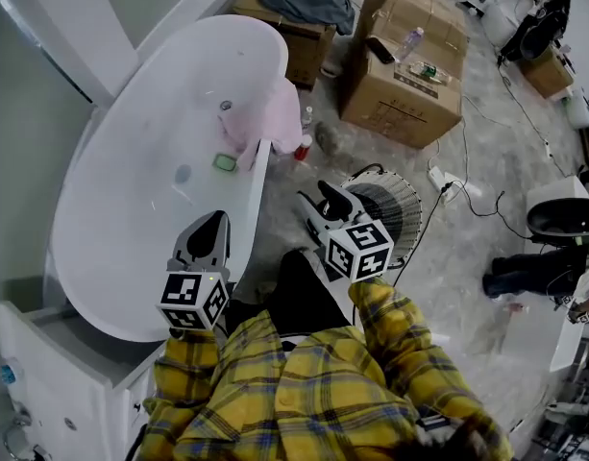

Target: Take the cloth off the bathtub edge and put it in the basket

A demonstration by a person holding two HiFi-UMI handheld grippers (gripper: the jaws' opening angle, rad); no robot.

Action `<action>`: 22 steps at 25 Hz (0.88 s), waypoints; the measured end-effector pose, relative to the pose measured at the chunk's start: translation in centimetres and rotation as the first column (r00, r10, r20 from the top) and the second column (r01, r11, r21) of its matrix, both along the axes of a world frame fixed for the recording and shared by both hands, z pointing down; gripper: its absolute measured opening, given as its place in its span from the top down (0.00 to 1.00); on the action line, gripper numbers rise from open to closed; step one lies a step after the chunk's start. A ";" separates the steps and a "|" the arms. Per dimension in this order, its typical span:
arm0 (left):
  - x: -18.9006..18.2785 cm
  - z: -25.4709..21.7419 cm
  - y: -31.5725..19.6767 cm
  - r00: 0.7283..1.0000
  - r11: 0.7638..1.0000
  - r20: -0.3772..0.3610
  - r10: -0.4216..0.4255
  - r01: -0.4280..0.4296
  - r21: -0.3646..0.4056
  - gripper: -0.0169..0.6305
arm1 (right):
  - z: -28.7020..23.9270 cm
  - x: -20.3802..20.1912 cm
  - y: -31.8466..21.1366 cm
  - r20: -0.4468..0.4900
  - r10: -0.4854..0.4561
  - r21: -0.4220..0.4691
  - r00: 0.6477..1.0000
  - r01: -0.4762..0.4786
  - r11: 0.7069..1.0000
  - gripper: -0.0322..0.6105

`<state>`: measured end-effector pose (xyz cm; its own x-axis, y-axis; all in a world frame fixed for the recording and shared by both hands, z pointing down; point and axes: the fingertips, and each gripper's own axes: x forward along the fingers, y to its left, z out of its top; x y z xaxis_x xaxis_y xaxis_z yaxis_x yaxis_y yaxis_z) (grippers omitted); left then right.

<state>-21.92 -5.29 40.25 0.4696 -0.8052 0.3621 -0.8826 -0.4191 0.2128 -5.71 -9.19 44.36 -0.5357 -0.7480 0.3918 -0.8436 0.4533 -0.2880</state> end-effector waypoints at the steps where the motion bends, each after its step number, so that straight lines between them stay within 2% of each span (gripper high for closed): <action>1: -0.1 0.3 -0.5 1.000 1.000 -0.002 -0.004 0.004 -0.007 0.94 | 0.5 -0.2 -0.7 -0.002 -0.005 -0.007 1.000 0.005 1.000 0.64; 6: -0.2 1.5 -3.8 0.999 0.999 -0.014 -0.030 0.030 -0.034 0.94 | 3.3 -0.6 -5.1 -0.003 -0.038 -0.047 0.999 0.038 0.998 0.60; 15: 0.0 4.9 -9.9 0.995 0.991 -0.021 -0.098 0.095 -0.094 0.94 | 9.0 0.2 -14.0 -0.085 -0.131 -0.096 0.988 0.123 0.988 0.59; 22: 0.5 7.4 -12.6 0.992 0.980 0.022 -0.127 0.129 -0.149 0.94 | 15.0 -0.6 -18.1 -0.077 -0.252 -0.166 0.965 0.237 0.957 0.54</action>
